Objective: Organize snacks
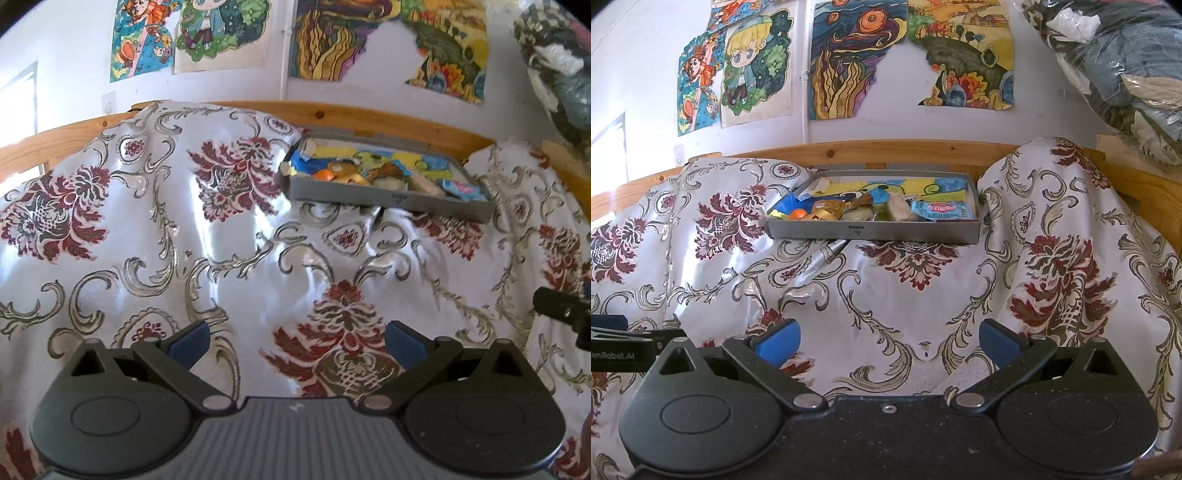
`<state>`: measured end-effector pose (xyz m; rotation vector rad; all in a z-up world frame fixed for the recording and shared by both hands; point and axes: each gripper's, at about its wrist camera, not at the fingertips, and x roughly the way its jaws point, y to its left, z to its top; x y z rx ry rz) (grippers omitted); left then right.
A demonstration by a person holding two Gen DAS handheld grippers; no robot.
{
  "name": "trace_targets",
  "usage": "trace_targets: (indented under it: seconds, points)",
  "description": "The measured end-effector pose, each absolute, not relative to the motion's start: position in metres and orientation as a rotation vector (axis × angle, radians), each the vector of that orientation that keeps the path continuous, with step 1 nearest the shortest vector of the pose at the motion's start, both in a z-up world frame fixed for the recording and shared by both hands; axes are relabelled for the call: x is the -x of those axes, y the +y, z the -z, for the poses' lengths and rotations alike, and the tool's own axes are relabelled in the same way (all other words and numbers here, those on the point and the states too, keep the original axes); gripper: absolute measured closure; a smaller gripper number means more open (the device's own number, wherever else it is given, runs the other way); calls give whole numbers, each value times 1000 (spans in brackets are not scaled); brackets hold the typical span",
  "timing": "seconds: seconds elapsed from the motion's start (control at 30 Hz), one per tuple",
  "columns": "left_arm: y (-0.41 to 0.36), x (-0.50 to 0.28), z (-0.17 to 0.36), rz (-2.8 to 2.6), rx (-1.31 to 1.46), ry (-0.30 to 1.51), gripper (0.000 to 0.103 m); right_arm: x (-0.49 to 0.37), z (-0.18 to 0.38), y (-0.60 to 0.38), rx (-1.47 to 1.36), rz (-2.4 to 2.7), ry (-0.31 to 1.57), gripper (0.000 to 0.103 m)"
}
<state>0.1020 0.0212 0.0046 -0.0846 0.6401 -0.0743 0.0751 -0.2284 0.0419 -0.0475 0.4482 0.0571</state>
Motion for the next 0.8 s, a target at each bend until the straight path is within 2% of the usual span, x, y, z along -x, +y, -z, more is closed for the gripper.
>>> trace_targets:
  seconds: [0.2,0.8]
  points:
    - [13,-101,-4,15,-39,630,0,-75,-41,-228,50,-57,453,1]
    - [12,-99,-4,43,-62,630,1,-75,-40,-228,54,-59,460,1]
